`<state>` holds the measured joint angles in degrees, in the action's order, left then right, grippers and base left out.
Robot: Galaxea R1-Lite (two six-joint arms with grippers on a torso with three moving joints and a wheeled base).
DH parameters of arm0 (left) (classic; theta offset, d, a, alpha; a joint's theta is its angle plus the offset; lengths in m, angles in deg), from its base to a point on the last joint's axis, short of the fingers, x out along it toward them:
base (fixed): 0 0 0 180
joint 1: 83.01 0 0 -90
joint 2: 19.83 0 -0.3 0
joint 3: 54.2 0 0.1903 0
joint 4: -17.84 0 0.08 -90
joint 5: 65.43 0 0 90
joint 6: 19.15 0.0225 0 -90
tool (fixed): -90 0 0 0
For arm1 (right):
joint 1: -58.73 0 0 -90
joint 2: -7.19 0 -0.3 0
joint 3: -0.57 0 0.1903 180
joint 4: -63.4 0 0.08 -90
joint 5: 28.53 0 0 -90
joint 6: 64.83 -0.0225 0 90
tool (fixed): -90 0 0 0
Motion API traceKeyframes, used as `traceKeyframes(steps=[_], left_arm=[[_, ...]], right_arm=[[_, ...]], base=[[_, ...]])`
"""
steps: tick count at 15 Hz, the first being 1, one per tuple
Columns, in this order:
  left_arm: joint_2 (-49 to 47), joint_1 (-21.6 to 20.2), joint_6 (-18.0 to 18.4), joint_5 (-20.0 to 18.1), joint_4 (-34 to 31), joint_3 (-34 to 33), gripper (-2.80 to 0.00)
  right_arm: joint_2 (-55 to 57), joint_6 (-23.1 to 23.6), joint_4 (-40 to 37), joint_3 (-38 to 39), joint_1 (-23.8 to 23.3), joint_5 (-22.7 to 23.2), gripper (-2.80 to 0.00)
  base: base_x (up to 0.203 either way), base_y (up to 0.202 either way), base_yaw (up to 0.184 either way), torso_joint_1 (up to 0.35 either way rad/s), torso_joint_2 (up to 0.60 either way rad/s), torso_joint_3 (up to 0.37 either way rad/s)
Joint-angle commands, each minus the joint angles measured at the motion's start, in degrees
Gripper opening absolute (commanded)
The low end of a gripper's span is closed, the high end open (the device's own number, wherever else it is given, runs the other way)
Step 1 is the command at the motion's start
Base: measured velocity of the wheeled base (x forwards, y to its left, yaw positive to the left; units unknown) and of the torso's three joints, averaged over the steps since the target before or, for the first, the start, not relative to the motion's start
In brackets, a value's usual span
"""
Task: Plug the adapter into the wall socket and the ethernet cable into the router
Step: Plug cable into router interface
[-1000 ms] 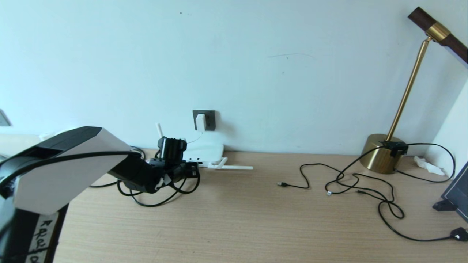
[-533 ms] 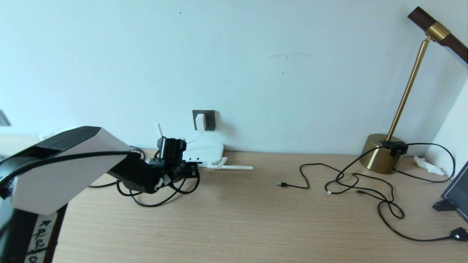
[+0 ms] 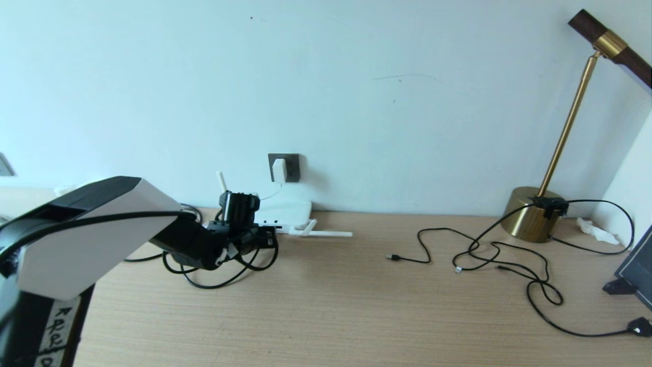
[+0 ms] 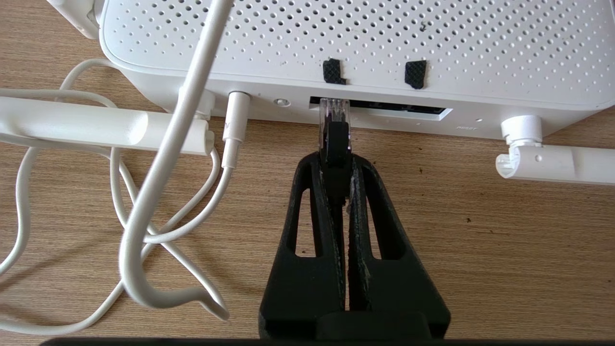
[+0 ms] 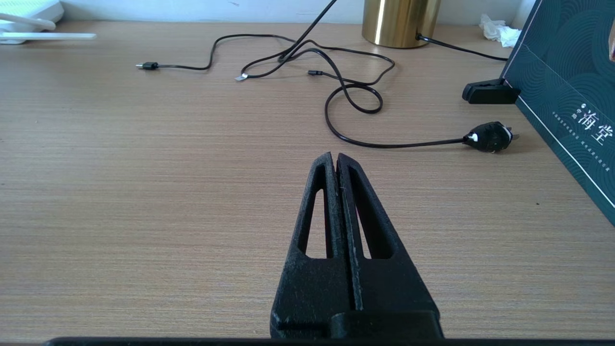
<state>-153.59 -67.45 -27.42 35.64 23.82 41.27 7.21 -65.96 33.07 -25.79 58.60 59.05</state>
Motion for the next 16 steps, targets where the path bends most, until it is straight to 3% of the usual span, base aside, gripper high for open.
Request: traceKeyframes(steps=[1,16], left_arm=[[-0.44,-0.1,-0.08,0.08,0.19,0.05,-2.8],[0.17,-0.19,1.15,0.01,-0.16,0.23,-2.8]], right_arm=[[0.06,-0.02,0.02,0.01,0.04,-0.12,-2.8],[0.03,-0.02,-0.05,0.01,0.05,-0.04,-2.8]], base=[[0.0,0.0,0.0,0.0,0.0,0.0],[0.0,0.0,0.0,0.0,0.0,0.0]])
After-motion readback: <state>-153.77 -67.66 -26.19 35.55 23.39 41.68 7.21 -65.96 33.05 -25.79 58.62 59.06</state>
